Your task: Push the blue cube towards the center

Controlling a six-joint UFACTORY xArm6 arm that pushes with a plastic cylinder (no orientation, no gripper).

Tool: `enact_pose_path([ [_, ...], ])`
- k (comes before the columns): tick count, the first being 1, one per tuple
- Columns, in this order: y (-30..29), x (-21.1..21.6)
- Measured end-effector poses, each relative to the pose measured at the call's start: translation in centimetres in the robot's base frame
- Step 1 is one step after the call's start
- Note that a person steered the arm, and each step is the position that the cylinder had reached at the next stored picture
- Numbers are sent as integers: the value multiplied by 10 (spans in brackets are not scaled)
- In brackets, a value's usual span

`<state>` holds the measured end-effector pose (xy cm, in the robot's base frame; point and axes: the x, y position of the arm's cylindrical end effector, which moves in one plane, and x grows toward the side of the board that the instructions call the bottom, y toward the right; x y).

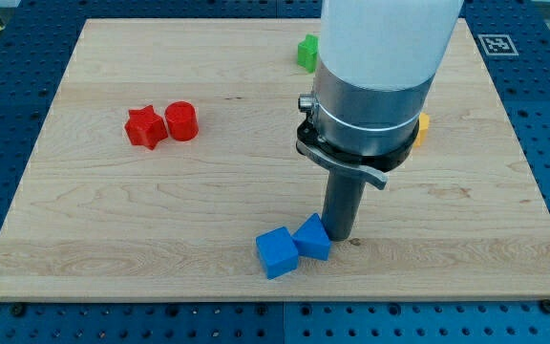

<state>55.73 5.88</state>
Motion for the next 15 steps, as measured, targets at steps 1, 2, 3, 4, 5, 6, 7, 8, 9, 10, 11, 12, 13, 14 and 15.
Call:
enact_pose_path([
  [1, 9, -26],
  [2, -8, -45],
  [3, -109, -45],
  [4, -170, -34],
  [5, -167, 12],
  [6, -126, 59],
  [7, -119, 62],
  [8, -109, 62],
  [9, -48, 62],
  [10, 10, 62],
  [11, 17, 61],
  [12, -3, 49],
  [13, -24, 40],
  [14, -28, 40],
  [15, -31, 36],
])
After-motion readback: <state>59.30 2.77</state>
